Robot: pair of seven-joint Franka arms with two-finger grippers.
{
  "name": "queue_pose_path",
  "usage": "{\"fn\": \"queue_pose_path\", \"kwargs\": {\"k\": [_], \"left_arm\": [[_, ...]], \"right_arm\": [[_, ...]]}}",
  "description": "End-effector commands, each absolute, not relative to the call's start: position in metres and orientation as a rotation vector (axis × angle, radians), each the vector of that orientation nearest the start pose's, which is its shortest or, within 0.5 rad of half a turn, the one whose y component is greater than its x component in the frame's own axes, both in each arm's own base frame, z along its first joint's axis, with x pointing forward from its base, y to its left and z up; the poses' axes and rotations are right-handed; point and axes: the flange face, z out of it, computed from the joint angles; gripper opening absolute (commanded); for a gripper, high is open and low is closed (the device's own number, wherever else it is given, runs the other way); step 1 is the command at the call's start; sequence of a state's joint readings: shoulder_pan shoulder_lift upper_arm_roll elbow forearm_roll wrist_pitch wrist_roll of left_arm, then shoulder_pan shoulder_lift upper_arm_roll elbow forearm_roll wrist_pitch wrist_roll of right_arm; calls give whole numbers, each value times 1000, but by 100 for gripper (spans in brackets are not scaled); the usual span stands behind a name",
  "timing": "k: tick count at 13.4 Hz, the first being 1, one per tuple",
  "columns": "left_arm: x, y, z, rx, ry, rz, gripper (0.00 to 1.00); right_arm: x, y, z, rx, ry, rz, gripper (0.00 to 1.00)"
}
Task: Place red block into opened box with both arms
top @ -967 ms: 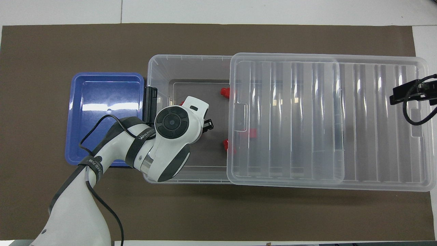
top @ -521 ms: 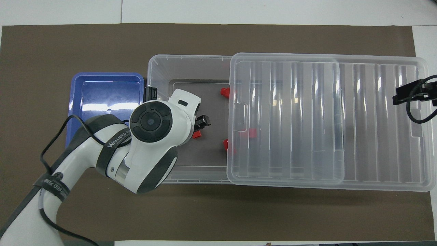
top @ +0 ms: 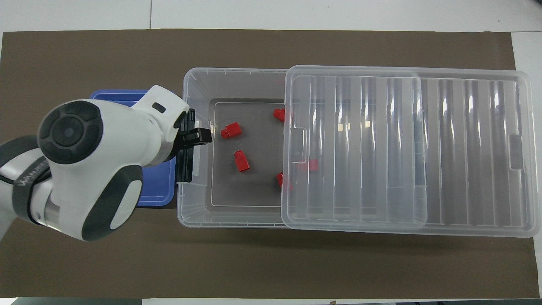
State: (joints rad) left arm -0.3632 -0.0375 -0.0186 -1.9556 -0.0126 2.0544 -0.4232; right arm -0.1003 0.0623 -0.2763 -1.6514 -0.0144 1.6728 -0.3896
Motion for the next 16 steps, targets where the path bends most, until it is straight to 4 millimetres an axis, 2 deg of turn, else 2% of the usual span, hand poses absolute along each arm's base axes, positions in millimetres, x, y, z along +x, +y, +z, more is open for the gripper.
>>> {"fn": "queue_pose_path", "kwargs": {"k": [1,3,4,7,10,12,16], "left_arm": [[539,-146,512,-3168,61,-210,100],[551,-108,525,-3161,18,-212,100],[555,-93,535,-3158,-4,-205,100],[559,-57,560,-3151,13,-166,100],[557,-30,585,-3150,-2,-135,100],[555,-26,593,-3149,-4,-115,100],[550,-21,591,-3151,-12,-75,100]], "right_arm": [[530,-226,535,-3164,-44,60,0],[524,-241,513,-3168,-41,48,0],[523,-242,505,-3171,-54,40,0],[518,-244,486,-3164,-89,55,0],[518,-241,479,-3160,-86,62,0],[521,-234,478,-3159,-97,59,0],[531,-210,478,-3157,-90,59,0]]}}
